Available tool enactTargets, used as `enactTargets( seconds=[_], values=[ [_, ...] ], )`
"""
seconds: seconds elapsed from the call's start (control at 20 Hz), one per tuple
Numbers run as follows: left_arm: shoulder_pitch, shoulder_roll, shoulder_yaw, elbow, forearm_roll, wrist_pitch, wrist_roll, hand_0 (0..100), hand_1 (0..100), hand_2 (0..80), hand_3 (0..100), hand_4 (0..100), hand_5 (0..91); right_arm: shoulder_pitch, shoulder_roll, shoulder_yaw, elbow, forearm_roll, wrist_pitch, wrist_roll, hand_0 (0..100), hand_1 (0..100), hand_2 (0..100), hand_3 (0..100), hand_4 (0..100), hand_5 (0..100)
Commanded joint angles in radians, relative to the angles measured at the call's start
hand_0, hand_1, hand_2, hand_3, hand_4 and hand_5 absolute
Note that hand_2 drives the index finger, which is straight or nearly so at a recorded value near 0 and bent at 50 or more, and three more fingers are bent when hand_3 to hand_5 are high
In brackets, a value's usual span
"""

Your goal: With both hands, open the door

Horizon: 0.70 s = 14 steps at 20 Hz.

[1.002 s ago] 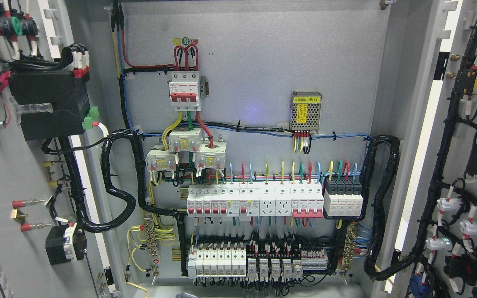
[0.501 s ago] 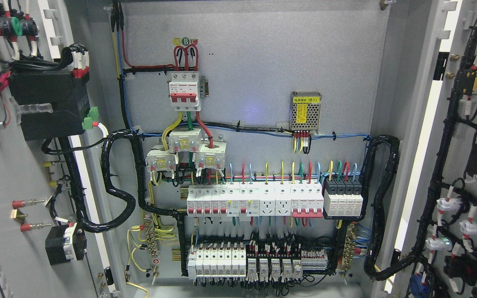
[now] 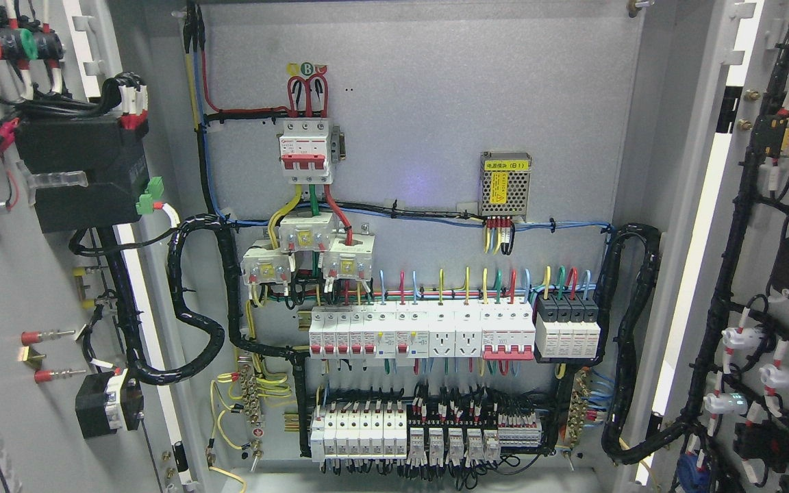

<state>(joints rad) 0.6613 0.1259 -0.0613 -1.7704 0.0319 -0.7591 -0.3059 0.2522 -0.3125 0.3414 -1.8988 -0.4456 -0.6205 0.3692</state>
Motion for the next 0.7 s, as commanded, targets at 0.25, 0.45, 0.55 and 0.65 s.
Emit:
enactTargets(
  seconds=[0.25, 0.45, 0.55, 0.65],
  values=[
    [-0.022, -0.002, 0.101, -0.204, 0.089, -0.106, 0.040, 0, 0, 0.0, 0, 0, 0.0, 0.064, -0.131, -0.260, -0.186, 0.033, -0.053, 0.000, 38, 0, 0, 0, 0, 0],
    [-0.043, -0.002, 0.101, -0.213, 0.091, -0.196, 0.040, 0, 0, 0.0, 0, 0, 0.0, 0.058, -0.161, -0.289, -0.186, 0.033, -0.065, -0.001, 38, 0, 0, 0, 0, 0],
    [-0.064, -0.005, 0.100, -0.234, 0.091, -0.201, 0.040, 0, 0, 0.0, 0, 0, 0.0, 0.052, -0.166, -0.301, -0.186, 0.033, -0.065, -0.001, 38, 0, 0, 0, 0, 0],
    [-0.083, -0.003, 0.098, -0.239, 0.091, -0.201, 0.040, 0, 0, 0.0, 0, 0, 0.0, 0.047, -0.166, -0.309, -0.186, 0.031, -0.064, -0.001, 38, 0, 0, 0, 0, 0]
  ],
)
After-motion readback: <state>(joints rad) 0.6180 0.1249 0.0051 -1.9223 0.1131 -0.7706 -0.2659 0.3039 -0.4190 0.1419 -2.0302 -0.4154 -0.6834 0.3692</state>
